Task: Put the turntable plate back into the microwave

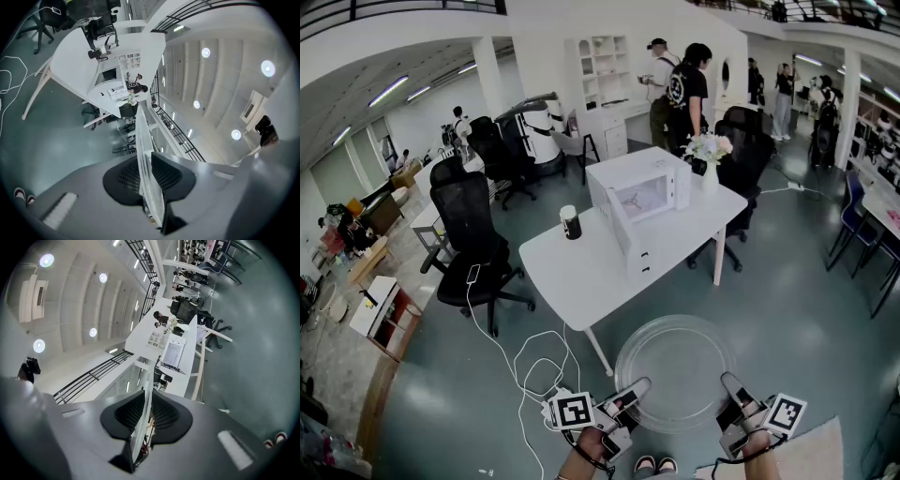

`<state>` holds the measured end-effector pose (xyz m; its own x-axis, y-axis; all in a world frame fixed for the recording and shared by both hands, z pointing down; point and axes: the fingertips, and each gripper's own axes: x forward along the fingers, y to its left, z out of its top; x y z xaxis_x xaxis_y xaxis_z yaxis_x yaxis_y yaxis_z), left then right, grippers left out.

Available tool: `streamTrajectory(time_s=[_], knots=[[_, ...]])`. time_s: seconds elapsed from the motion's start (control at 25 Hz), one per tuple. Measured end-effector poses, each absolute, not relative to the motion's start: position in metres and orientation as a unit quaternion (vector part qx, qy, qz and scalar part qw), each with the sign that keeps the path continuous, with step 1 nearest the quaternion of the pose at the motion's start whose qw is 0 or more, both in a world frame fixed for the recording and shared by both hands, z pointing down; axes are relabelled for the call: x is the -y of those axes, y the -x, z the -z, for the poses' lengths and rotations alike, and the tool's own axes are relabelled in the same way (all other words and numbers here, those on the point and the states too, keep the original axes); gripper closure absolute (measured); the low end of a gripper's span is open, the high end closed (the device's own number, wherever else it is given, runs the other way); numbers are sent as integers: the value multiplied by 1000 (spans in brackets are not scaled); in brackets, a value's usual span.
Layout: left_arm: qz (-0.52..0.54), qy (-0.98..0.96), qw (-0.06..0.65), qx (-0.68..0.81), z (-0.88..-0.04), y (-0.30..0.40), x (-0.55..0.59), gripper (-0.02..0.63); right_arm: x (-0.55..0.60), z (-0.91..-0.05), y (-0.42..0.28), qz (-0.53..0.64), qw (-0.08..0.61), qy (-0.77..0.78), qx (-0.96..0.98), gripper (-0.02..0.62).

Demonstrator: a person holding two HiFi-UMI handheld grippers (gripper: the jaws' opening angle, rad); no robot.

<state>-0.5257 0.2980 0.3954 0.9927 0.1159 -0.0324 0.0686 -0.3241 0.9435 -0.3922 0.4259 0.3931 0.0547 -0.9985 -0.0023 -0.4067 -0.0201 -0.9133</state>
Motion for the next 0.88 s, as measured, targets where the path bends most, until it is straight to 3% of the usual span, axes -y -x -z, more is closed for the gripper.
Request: streamTrajectory(time_s=[0.88], knots=[[-27, -810, 581, -78, -406, 517, -272, 558, -402, -410, 383, 379, 403, 619, -557, 540]])
